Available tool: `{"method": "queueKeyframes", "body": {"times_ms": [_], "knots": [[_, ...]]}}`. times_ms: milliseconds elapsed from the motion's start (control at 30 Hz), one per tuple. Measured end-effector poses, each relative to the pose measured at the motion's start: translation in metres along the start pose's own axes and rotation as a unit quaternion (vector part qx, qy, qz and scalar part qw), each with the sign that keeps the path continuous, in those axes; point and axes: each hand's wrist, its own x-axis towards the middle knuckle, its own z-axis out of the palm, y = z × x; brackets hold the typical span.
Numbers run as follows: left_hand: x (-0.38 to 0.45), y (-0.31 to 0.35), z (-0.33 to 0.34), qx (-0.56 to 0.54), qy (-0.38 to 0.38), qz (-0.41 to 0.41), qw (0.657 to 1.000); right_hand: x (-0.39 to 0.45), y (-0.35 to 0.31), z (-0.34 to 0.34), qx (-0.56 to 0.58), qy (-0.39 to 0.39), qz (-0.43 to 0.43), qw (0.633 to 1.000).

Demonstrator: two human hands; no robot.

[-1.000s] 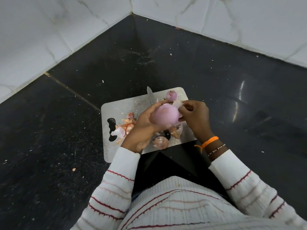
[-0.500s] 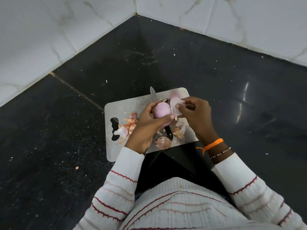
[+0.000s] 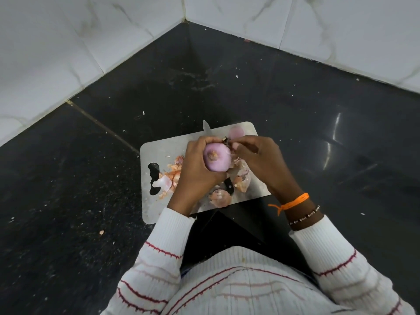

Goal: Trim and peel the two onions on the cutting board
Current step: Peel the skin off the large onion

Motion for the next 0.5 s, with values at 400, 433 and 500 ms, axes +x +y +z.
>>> {"method": "queueKeyframes", "body": {"times_ms": [400,433,500], "knots": [[-0.0008,-0.0055,0.0063,0.001,-0.016,0.000,1.000,-0.0042,0.0030,0.0002,0.039,-0.003,0.025,0.999],[-0.0011,-0.0054,0.0064,-0.002,-0.018,-0.003,1.000,-0.0039,0.0035,-0.0002,0.032,0.008,0.021,0.999],[-0.0022,-0.0036,0.0062,-0.011,-0.021,-0.009,1.000,-0.0033,0.0051,-0.0022,0.035,0.016,0.018,0.999]]}}
